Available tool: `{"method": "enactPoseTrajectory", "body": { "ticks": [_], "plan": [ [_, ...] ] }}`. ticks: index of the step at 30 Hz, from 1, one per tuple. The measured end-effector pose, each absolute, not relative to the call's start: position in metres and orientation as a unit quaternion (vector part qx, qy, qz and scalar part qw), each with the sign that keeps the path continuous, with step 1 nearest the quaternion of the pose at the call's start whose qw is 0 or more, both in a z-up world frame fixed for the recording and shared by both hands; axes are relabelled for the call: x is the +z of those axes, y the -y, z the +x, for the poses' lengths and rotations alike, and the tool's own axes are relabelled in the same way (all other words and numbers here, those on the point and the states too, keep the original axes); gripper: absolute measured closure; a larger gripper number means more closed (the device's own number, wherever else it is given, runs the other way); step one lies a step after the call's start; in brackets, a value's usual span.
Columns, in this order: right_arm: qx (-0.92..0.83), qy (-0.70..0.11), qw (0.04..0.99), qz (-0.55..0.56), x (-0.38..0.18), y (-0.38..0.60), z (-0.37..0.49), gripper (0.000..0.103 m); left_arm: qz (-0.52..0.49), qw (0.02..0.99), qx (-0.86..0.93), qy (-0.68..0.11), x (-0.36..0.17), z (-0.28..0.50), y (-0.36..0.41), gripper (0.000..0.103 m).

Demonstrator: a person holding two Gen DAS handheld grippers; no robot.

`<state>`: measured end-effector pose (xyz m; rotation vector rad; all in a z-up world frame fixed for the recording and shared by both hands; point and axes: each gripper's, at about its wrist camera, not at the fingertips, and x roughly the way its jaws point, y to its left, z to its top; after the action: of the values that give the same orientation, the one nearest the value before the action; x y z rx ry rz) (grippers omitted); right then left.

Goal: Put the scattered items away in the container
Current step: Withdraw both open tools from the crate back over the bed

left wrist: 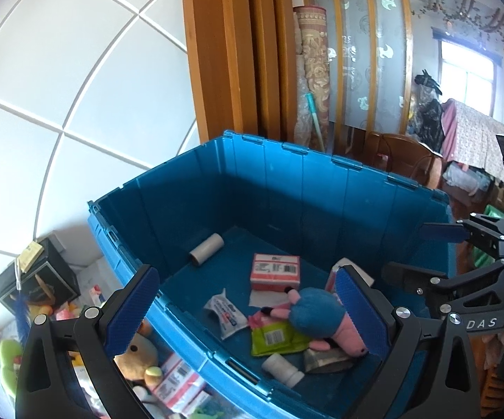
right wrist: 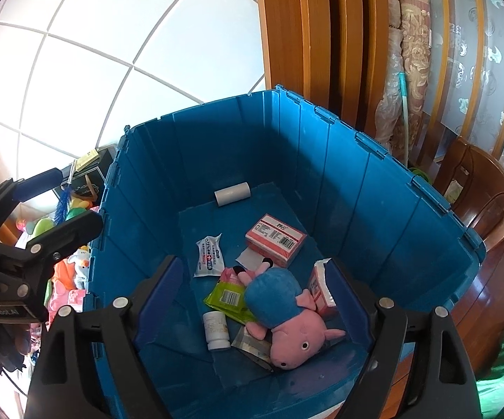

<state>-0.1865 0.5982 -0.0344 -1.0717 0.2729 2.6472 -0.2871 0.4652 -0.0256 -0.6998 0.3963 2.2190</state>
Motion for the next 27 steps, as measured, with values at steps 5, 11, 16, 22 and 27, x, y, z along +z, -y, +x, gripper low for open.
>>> {"method": "enactPoseTrajectory", "body": {
  "ticks": [5, 11, 16, 22, 27],
  "plan": [
    [0.917, -0.097, 0.134, -0.364, -0.033, -0.595, -0.181, 0.001, -0.273, 0.382, 0.869, -0.158, -0.025, -0.281, -0.46, 0.001],
    [0.919, -0.092, 0.131, -0.362, -0.032, -0.588, -0.18, 0.001, -0.269, 0.382, 0.869, -0.161, -0.024, -0.275, -0.453, 0.001],
    [0.924, -0.085, 0.129, -0.351, -0.027, -0.58, -0.181, 0.0, -0.269, 0.378, 0.872, -0.158, -0.025, -0.273, -0.442, 0.001],
    [0.925, -0.073, 0.118, -0.353, -0.027, -0.562, -0.191, 0.0, -0.274, 0.362, 0.877, -0.158, -0.031, -0.276, -0.414, 0.001],
    [0.926, -0.057, 0.111, -0.356, -0.024, -0.534, -0.2, 0.0, -0.282, 0.347, 0.884, -0.138, -0.036, -0.283, -0.375, 0.001]
  ]
}}
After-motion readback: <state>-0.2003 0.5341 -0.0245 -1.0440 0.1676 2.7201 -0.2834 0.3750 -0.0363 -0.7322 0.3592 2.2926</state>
